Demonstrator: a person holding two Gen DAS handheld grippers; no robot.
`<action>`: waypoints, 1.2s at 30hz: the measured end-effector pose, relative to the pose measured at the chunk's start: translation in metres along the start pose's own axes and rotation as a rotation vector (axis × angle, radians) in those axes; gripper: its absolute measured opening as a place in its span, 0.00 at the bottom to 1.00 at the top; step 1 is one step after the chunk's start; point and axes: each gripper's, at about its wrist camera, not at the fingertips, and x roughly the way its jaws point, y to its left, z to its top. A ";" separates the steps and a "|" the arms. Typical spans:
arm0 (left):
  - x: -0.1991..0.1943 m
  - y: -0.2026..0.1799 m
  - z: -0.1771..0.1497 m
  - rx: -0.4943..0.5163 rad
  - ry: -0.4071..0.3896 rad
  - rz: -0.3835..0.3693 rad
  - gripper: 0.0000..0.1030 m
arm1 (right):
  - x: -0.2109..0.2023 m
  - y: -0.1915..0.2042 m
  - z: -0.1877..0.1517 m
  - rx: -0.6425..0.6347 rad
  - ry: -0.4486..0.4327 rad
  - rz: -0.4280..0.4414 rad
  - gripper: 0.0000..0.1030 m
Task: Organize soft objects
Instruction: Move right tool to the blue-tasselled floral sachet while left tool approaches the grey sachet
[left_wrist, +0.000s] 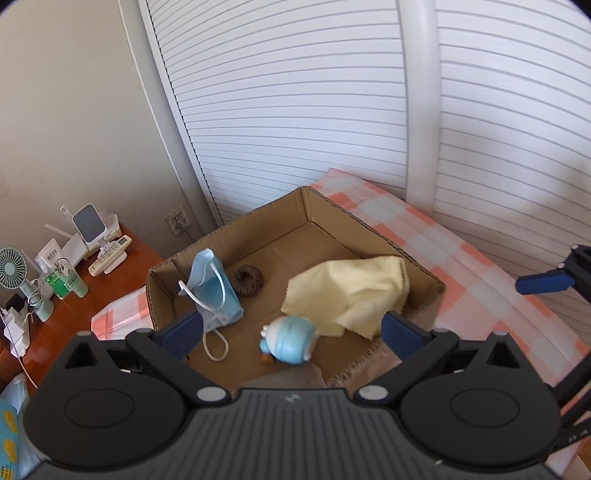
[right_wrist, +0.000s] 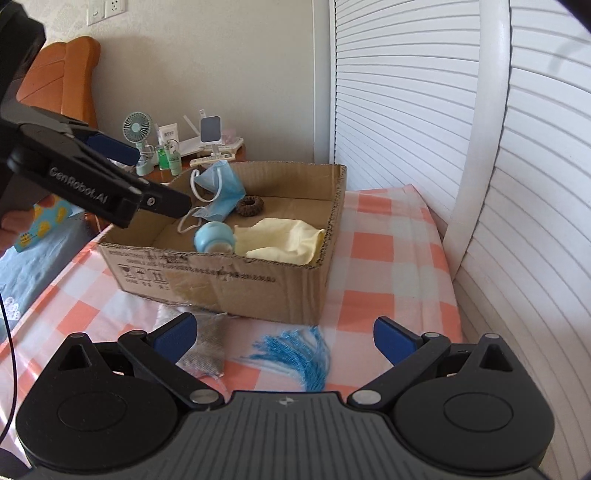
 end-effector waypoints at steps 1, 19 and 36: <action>-0.006 -0.001 -0.003 0.001 -0.004 -0.005 0.99 | -0.002 0.002 -0.002 -0.001 -0.002 -0.001 1.00; -0.066 -0.028 -0.103 -0.152 -0.066 0.083 0.99 | 0.033 0.025 -0.045 0.008 0.109 -0.189 1.00; -0.035 -0.034 -0.122 -0.175 0.007 0.041 0.99 | 0.019 0.000 -0.080 0.045 0.192 -0.178 1.00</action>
